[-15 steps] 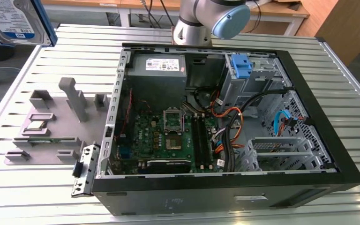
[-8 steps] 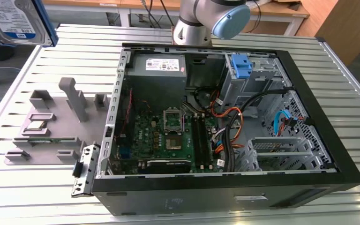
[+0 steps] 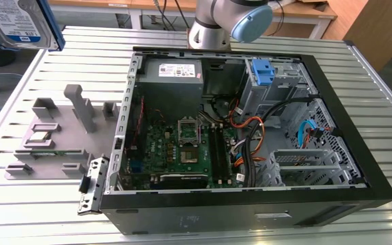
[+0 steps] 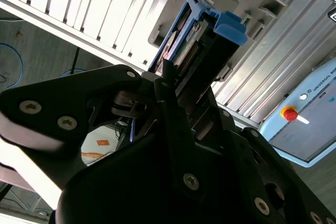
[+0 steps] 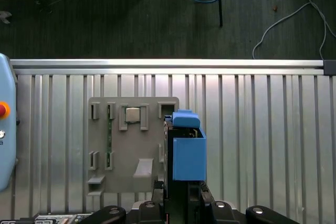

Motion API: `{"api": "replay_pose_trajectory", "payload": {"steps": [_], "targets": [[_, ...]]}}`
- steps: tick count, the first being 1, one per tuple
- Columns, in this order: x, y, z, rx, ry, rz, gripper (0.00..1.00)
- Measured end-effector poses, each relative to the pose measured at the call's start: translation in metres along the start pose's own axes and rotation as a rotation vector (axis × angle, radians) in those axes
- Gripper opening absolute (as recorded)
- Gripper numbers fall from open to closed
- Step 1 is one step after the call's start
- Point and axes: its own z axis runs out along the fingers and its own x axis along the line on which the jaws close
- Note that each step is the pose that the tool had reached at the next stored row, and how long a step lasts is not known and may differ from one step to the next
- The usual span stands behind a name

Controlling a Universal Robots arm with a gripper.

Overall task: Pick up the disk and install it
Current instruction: 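Pick up the disk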

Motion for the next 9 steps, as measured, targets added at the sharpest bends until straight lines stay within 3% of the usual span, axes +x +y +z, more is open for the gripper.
{"api": "replay_pose_trajectory", "payload": {"steps": [9], "targets": [[-0.0001,-0.0026,-0.0001,0.0,0.0,0.0,0.35]]}}
